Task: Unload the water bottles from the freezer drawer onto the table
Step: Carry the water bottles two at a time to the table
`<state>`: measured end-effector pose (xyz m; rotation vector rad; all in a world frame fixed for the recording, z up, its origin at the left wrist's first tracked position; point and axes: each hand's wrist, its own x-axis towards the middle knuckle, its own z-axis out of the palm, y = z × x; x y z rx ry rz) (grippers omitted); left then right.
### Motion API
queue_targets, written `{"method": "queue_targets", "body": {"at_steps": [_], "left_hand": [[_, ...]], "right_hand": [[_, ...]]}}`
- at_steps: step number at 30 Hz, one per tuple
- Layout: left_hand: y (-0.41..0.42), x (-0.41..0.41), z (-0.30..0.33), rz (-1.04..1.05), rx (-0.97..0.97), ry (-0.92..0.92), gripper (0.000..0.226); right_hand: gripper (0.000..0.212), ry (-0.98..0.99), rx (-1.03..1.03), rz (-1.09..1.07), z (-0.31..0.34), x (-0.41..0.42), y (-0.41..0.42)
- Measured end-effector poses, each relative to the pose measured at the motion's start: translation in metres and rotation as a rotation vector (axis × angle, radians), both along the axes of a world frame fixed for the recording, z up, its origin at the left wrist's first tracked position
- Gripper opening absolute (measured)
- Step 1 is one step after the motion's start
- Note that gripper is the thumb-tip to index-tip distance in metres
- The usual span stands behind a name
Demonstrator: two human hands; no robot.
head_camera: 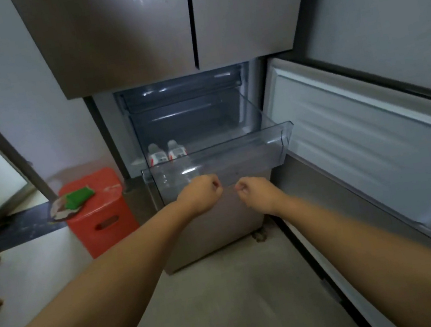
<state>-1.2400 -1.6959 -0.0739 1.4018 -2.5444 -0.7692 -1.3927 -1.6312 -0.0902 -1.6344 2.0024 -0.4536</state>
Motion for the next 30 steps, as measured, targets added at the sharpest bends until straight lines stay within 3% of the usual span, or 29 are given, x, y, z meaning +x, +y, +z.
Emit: {"method": "queue_targets", "body": {"at_steps": [8, 14, 17, 20, 24, 27, 30], "left_hand": [[-0.129, 0.010, 0.035, 0.086, -0.003, 0.068, 0.023], [-0.174, 0.012, -0.002, 0.272, 0.102, -0.026, 0.036], [-0.196, 0.008, -0.014, 0.397, 0.188, -0.047, 0.049], [-0.215, 0.003, -0.030, 0.492, 0.310, -0.074, 0.045], [-0.248, -0.004, -0.084, 0.644, 0.424, -0.123, 0.057], [-0.248, -0.015, -0.077, 0.837, 0.474, -0.152, 0.075], [-0.249, -0.025, -0.069, 0.966, 0.494, -0.210, 0.077]], "right_hand": [[0.026, -0.062, -0.247, -0.042, 0.057, 0.026, -0.135], [0.026, -0.089, -0.184, -0.004, 0.044, 0.023, -0.193], [0.026, -0.045, -0.047, 0.056, 0.030, 0.020, -0.227], [0.018, 0.001, 0.216, 0.187, 0.011, 0.018, -0.261], [0.032, 0.023, 0.453, 0.320, -0.004, 0.016, -0.288], [0.043, -0.073, 0.628, 0.294, -0.016, 0.020, -0.301], [0.033, -0.102, 0.729, 0.263, -0.034, 0.026, -0.312]]}}
